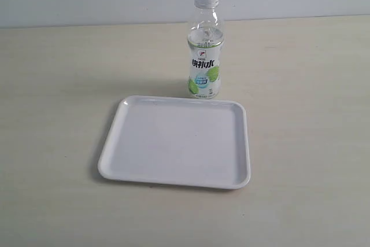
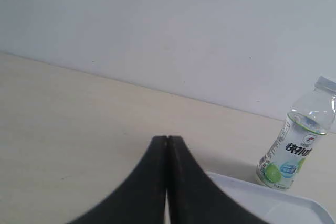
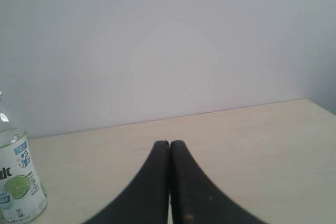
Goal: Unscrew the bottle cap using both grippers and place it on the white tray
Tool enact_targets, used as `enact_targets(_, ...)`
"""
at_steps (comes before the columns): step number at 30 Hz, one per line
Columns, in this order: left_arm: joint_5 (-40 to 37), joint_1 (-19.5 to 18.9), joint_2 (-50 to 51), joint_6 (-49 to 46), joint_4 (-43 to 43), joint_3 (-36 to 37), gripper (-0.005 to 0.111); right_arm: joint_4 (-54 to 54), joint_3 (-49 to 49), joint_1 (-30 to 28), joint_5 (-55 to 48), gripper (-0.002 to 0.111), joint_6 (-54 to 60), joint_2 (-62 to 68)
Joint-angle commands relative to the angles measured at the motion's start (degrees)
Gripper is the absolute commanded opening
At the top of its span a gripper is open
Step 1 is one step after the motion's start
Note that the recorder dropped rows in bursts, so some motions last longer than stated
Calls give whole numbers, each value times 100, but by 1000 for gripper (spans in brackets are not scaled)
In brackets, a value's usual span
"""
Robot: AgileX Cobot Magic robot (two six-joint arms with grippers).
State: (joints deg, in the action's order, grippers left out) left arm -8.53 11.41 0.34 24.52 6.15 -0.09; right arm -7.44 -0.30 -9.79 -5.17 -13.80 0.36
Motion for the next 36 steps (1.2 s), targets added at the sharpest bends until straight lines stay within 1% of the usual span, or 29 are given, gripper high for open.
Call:
enact_targets(1,-3,-10,-34,-12,-38,9,1,2,30,-19,256,0,30,-36)
enact_targets(3,-2,-10,-34,0,-38,9,1,304,30,-19,397,0,-271,-36)
enact_targets(6,11,-10,-34,50,-78,9,1,1113,30,-19,393,0,-1049,-36)
enact_targets(8,21,-10,-34,74,-78,9,1,1417,30,-19,393,0,-1251,-36)
enact_targets(10,21,-10,-34,98,-78,9,1,1417,30,-19,565,0,-1228,-36)
enact_targets(12,21,-10,-34,109,-78,9,1,1417,30,-19,1222,0,-1238,-36)
enact_targets(16,21,-10,-34,156,-78,9,1,1392,30,-19,1492,0,-1503,-36)
enact_targets(17,21,-10,-34,156,-78,9,1,1296,30,-19,1626,0,-1571,-36)
enact_targets(18,21,-10,-34,156,-78,9,1,927,30,-19,1865,0,-1596,-36)
enact_targets(20,21,-10,-34,156,-78,9,1,217,30,-19,1793,0,-1614,-36)
enact_targets(24,21,-10,-34,156,-88,9,1,-409,30,-19,2011,0,-1673,48)
enact_targets(27,21,-10,-34,156,-88,9,1,-815,30,-19,1477,0,-1760,408)
enact_targets(28,31,-10,-34,156,-86,9,1,-815,30,-19,1395,0,-1747,643)
enact_targets(30,63,-10,-34,156,-86,9,1,-970,30,-19,1786,0,-1758,1248)
enact_targets(32,63,-10,-34,156,-86,9,1,-1357,-26,-19,2078,0,-2086,1832)
enact_targets(34,63,-10,-34,156,-86,9,1,-1797,-484,-19,2118,0,-2437,2589)
enact_targets(36,48,-10,-34,156,-86,9,1,-1979,-1080,-19,1938,0,-2533,3460)
